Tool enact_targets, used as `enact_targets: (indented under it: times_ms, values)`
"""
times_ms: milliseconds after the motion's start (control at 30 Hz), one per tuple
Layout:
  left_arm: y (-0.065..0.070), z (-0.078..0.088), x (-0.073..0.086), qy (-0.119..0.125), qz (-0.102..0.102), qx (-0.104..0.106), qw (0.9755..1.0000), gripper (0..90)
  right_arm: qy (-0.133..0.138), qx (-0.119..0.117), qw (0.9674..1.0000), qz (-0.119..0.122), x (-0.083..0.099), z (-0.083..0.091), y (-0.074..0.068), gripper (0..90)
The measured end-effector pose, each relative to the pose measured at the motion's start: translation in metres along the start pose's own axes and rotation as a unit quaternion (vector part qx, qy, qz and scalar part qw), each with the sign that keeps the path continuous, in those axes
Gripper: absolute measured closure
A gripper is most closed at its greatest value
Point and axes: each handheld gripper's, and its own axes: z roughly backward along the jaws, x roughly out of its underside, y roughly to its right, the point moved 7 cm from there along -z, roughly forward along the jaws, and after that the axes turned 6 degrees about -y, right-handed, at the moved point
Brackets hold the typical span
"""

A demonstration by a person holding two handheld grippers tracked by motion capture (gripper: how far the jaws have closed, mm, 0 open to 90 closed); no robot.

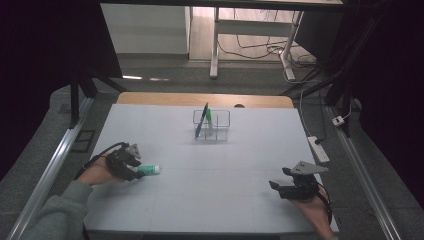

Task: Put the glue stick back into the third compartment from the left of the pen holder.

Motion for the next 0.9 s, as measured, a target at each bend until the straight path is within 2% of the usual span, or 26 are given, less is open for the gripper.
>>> enact_targets:
  times_ms: [100,267,400,500,667,900]
  values:
    - [-0.001,-0.003,0.003,-0.011,-0.010,-0.003,0.9999,62.2,-0.001,-0.001,1.0000,-0.001,0.000,0.000,0.000,24.9]
    - [-0.001,-0.003,0.004,-0.006,-0.015,-0.002,0.9999,64.0,0.002,0.000,1.0000,-0.004,0.000,-0.001,0.000,24.9]
    - [0.000,-0.002,0.003,-0.006,-0.009,-0.006,0.9999,64.1,-0.001,-0.001,1.0000,-0.001,0.001,-0.001,0.000,24.9]
    - [0.003,0.001,-0.002,0.005,-0.003,-0.010,0.9999,64.2,0.000,0.000,1.0000,0.000,0.000,0.000,0.001,24.9]
    - [0.008,0.007,-0.013,0.031,-0.007,-0.014,0.9994,64.2,0.004,0.000,1.0000,-0.003,0.000,0.000,0.001,25.0]
    - [0.015,0.017,-0.030,0.070,0.002,-0.020,0.9973,64.2,0.004,0.000,1.0000,-0.001,-0.001,0.000,0.000,25.0]
